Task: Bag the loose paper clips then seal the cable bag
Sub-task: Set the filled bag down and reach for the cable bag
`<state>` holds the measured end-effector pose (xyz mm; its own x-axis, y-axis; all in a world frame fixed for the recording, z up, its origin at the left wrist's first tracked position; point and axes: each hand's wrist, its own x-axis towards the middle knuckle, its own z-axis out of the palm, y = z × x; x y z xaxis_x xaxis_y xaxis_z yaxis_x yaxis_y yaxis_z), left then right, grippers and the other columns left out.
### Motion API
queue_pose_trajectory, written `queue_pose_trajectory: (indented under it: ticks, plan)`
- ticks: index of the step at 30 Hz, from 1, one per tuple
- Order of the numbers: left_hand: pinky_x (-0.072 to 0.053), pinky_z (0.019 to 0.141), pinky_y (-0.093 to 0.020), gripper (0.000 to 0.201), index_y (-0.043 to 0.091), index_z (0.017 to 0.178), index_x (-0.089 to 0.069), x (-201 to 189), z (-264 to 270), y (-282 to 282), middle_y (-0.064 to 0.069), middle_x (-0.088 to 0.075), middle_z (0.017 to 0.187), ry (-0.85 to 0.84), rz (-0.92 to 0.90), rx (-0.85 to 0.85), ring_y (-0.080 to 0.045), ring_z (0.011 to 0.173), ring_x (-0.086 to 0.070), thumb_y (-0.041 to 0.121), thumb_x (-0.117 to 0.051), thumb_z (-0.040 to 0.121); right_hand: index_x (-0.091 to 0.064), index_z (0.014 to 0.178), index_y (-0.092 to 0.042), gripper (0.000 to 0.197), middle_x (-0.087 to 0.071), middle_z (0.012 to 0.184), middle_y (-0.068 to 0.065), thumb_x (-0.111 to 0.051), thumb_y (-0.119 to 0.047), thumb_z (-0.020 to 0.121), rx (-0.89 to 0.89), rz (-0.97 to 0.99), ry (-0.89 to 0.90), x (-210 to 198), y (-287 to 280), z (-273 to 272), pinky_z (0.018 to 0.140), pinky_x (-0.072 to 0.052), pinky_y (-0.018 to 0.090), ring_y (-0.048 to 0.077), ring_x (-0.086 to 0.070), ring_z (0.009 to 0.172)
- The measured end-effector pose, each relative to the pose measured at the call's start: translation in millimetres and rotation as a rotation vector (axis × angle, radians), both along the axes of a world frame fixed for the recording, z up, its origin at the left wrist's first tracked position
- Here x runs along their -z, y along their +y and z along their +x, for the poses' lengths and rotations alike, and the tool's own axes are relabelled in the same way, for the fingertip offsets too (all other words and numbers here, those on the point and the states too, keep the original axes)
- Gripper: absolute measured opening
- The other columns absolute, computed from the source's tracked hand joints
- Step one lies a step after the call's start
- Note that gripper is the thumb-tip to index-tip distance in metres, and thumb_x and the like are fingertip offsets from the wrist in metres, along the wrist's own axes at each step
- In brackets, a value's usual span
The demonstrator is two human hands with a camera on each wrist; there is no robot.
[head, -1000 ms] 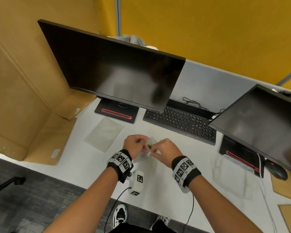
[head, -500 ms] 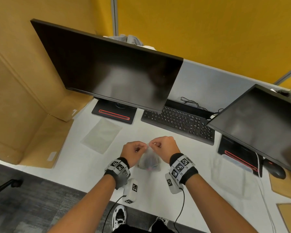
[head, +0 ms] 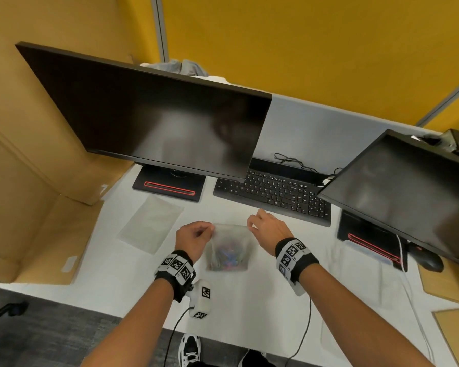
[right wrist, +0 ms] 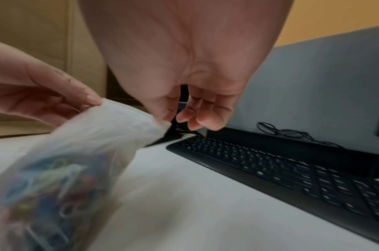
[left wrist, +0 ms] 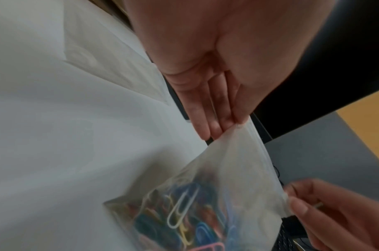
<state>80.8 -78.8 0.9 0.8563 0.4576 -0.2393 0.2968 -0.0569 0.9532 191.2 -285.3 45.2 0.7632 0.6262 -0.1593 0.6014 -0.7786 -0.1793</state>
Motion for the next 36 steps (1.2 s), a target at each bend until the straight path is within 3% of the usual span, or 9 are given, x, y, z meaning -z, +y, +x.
queue_pose_trajectory:
  ticks: [4, 6, 10, 14, 17, 21, 27, 32, 36]
  plan:
    - [-0.058, 0.087, -0.046, 0.019, 0.025, 0.084, -0.075, 9.1, 14.6, 3.5, -0.006, -0.076, 0.081, 0.037, 0.059, 0.002, -0.024, 0.079, -0.071, 0.008, -0.066, 0.089, -0.056, 0.104, -0.023, 0.019, -0.051, 0.104, 0.001, -0.039, -0.032, 0.099, 0.137, 0.009, 0.054, 7.5, -7.7, 4.7, 0.074, -0.049, 0.034, 0.023, -0.059, 0.088]
    - [-0.054, 0.093, -0.042, 0.02, 0.019, 0.105, -0.072, 14.1, 20.7, 13.3, -0.01, -0.074, 0.094, 0.104, 0.203, 0.007, -0.023, 0.085, -0.068, 0.01, -0.065, 0.089, -0.057, 0.103, -0.024, 0.018, -0.052, 0.104, -0.001, -0.044, -0.035, 0.097, 0.239, 0.086, 0.104, 12.9, -16.0, 2.9, 0.076, -0.05, 0.033, 0.021, -0.061, 0.085]
    - [-0.04, 0.105, -0.041, 0.061, 0.014, 0.14, -0.049, 28.9, 10.9, 54.2, -0.018, -0.054, 0.128, 0.385, 0.652, 0.071, -0.033, 0.118, -0.05, 0.021, -0.072, 0.083, -0.053, 0.111, -0.023, 0.02, -0.054, 0.111, 0.003, -0.052, -0.034, 0.094, 0.572, 0.143, 0.177, 18.8, -73.4, -1.0, 0.078, -0.046, 0.03, 0.018, -0.058, 0.085]
    - [-0.043, 0.099, -0.049, 0.073, 0.012, 0.143, -0.043, 43.9, -20.5, 81.0, -0.019, -0.042, 0.134, 0.57, 0.787, -0.014, -0.038, 0.12, -0.043, 0.032, -0.076, 0.08, -0.043, 0.131, -0.021, 0.054, -0.043, 0.132, 0.016, -0.064, -0.038, 0.085, 0.981, -0.057, 0.076, 22.9, -150.2, -23.5, 0.094, -0.046, 0.044, 0.033, -0.05, 0.114]
    - [-0.047, 0.094, -0.05, 0.04, 0.003, 0.126, -0.061, 54.4, -32.3, 89.4, -0.025, -0.054, 0.12, 0.462, 0.795, -0.001, -0.044, 0.108, -0.051, 0.016, -0.066, 0.088, -0.02, 0.147, -0.022, 0.081, -0.026, 0.15, 0.016, -0.06, -0.053, 0.084, 1.098, -0.264, 0.148, 32.4, -186.4, -38.6, 0.105, -0.036, 0.051, 0.037, -0.035, 0.132]
    - [-0.049, 0.088, -0.048, 0.027, -0.001, 0.109, -0.07, 45.2, -23.7, 85.5, -0.028, -0.062, 0.105, 0.383, 0.814, 0.059, -0.046, 0.095, -0.06, -0.003, -0.05, 0.091, -0.018, 0.149, -0.027, 0.064, -0.031, 0.15, 0.011, -0.042, -0.049, 0.094, 1.064, -0.318, 0.359, 50.7, -195.2, -50.4, 0.111, -0.026, 0.053, 0.034, -0.035, 0.133]
    - [-0.042, 0.085, -0.043, 0.023, -0.003, 0.111, -0.058, 0.3, 13.4, 16.0, -0.024, -0.06, 0.103, 0.119, 0.628, 0.02, -0.038, 0.096, -0.054, 0.0, -0.046, 0.092, -0.029, 0.144, -0.026, 0.052, -0.048, 0.135, 0.009, -0.036, -0.046, 0.096, 0.837, -0.348, 0.293, 50.2, -152.1, -68.5, 0.108, -0.03, 0.05, 0.03, -0.047, 0.124]
    - [-0.048, 0.073, -0.038, 0.02, 0.007, 0.107, -0.06, -36.7, 44.7, -65.4, -0.01, -0.064, 0.089, -0.09, 0.468, 0.17, -0.029, 0.083, -0.058, 0.01, -0.043, 0.097, -0.049, 0.135, -0.023, 0.042, -0.049, 0.134, 0.009, -0.049, -0.038, 0.096, 0.654, 0.146, 0.404, 37.6, -132.3, -73.4, 0.107, -0.035, 0.033, 0.026, -0.047, 0.125]
    - [-0.051, 0.075, -0.034, 0.021, 0.014, 0.101, -0.063, -46.6, 61.9, -118.2, 0.001, -0.066, 0.09, -0.162, 0.427, 0.3, -0.018, 0.083, -0.06, 0.029, -0.047, 0.101, -0.059, 0.125, -0.022, 0.034, -0.051, 0.131, 0.009, -0.059, -0.031, 0.092, 0.803, 0.376, 0.309, 20.2, -167.6, -76.9, 0.103, -0.036, 0.028, 0.025, -0.05, 0.122]
